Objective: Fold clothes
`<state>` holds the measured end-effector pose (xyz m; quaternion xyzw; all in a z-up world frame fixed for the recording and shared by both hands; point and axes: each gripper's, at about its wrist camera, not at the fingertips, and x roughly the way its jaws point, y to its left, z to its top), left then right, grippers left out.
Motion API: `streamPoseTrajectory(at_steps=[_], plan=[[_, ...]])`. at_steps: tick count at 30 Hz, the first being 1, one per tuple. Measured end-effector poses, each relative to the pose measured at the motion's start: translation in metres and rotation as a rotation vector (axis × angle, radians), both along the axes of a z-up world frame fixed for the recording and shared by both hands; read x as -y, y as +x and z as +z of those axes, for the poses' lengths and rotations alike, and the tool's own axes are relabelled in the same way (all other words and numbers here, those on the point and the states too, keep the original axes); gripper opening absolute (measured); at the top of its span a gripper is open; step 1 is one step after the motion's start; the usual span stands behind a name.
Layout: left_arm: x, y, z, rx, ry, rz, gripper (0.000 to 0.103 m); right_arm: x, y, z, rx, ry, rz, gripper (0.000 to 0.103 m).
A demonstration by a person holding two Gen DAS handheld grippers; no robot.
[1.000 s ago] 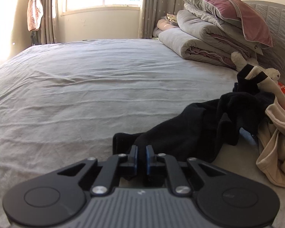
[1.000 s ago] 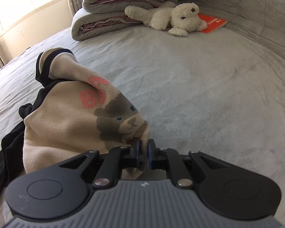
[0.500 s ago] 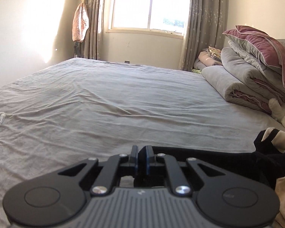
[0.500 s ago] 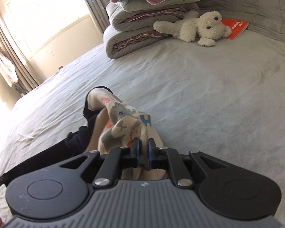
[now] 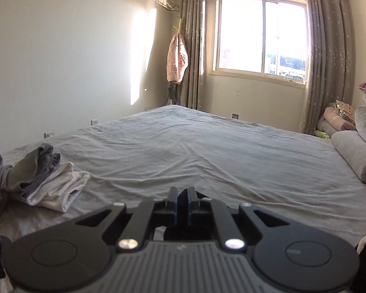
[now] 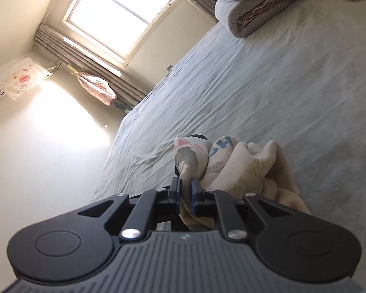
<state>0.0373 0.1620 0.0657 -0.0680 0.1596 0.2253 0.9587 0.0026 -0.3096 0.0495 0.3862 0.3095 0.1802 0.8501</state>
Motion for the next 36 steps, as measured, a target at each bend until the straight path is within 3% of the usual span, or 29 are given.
streamPoseTrajectory(at_steps=[4,10,18,22,24,26,28,30,32,34,36], plan=[[-0.027,-0.008,0.003,0.001,0.032,0.082,0.007,-0.026,0.001,0.007,0.022,0.013,0.128,0.012],[-0.04,-0.015,0.001,-0.023,0.14,0.14,0.007,-0.065,0.0,0.012,0.02,0.07,0.312,0.012],[-0.046,-0.008,-0.012,-0.114,0.032,0.08,0.009,-0.108,-0.014,0.01,0.002,0.031,0.471,0.012],[-0.036,-0.004,-0.018,-0.161,0.05,0.034,0.011,-0.125,-0.023,0.007,-0.003,-0.023,0.517,0.012],[-0.03,-0.003,-0.02,-0.178,0.056,0.009,0.014,-0.129,-0.029,0.006,-0.01,-0.046,0.54,0.012],[-0.026,-0.002,-0.022,-0.194,0.051,-0.018,0.028,-0.131,-0.036,0.006,-0.007,-0.07,0.567,0.013],[-0.022,-0.002,-0.024,-0.208,0.036,-0.047,0.041,-0.126,-0.039,0.01,0.014,-0.074,0.57,0.019],[-0.015,-0.002,-0.026,-0.22,0.01,-0.089,0.042,-0.122,-0.042,0.014,0.034,-0.078,0.572,0.019],[-0.007,-0.002,-0.028,-0.233,-0.018,-0.14,0.042,-0.117,-0.045,0.018,0.055,-0.082,0.575,0.028],[0.004,-0.003,-0.031,-0.244,-0.042,-0.194,0.042,-0.113,-0.047,0.023,0.075,-0.086,0.577,0.046],[0.017,-0.004,-0.036,-0.253,-0.069,-0.269,0.042,-0.108,-0.05,0.027,0.096,-0.09,0.58,0.047]])
